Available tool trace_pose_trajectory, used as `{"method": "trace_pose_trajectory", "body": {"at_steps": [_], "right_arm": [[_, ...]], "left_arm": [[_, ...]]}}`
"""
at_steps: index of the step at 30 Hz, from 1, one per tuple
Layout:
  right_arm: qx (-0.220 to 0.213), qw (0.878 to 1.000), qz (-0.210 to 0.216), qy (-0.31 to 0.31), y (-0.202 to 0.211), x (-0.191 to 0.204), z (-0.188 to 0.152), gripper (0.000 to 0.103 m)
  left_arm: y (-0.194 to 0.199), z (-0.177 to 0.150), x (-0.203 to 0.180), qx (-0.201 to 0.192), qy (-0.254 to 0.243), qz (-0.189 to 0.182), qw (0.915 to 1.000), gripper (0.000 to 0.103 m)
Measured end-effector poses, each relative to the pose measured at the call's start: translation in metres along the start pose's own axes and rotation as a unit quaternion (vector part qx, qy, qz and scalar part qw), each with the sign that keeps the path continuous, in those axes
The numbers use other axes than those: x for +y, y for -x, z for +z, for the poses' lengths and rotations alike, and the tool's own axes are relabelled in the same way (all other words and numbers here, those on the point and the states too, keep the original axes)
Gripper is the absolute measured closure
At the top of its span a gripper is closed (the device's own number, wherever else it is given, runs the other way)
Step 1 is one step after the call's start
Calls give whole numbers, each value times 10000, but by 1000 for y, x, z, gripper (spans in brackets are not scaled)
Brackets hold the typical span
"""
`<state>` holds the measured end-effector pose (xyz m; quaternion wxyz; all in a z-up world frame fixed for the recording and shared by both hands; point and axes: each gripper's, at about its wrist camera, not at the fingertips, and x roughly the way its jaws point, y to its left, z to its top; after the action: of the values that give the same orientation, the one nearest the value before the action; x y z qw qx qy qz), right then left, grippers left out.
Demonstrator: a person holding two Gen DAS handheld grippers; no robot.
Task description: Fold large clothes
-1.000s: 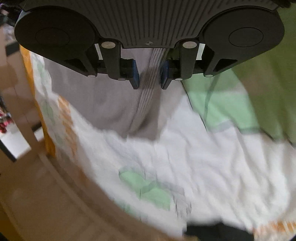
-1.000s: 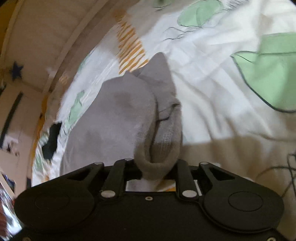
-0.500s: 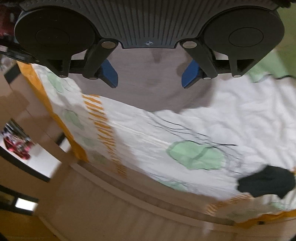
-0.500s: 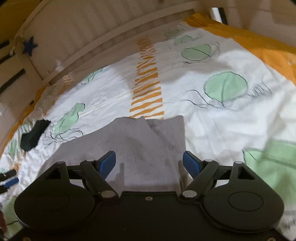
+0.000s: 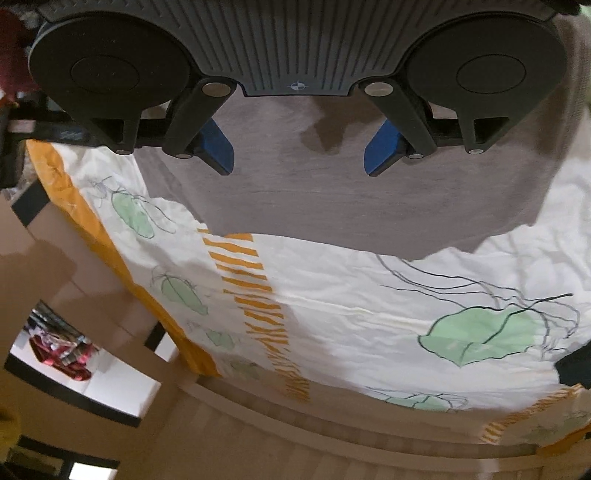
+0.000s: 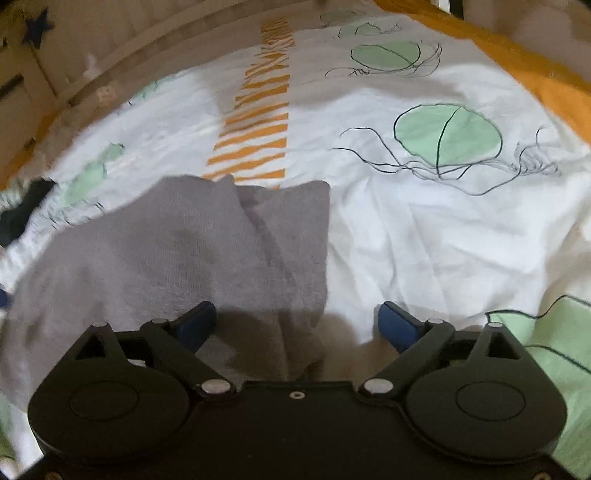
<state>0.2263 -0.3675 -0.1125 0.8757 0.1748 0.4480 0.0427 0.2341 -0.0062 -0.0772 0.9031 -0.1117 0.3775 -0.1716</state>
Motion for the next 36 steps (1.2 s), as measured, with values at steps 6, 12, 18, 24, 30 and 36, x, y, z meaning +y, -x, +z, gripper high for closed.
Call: {"method": "trace_pose_trajectory", "body": {"at_steps": [6, 12, 18, 24, 30, 36], "right_arm": [[333, 9936, 865, -645, 9, -19, 5, 6], [765, 9809, 1493, -985, -9, -27, 5, 0], [850, 9692, 1981, -1188, -34, -26, 17, 0], [746, 9506, 2527, -1644, -57, -32, 26, 0], [766, 9531, 2533, -1471, -56, -28, 26, 0], [803, 9524, 2537, -1485, -57, -29, 27, 0]], "left_arm": [[-33, -10, -6, 229, 129, 98, 9996, 26], [-53, -28, -15, 238, -421, 320, 9983, 7], [-56, -39, -32, 141, -897, 556, 9943, 1], [-56, -40, -34, 119, -970, 607, 9934, 0], [-56, -33, -31, 236, -900, 482, 9945, 1], [-42, -5, -16, 99, 199, 134, 9997, 27]]}}
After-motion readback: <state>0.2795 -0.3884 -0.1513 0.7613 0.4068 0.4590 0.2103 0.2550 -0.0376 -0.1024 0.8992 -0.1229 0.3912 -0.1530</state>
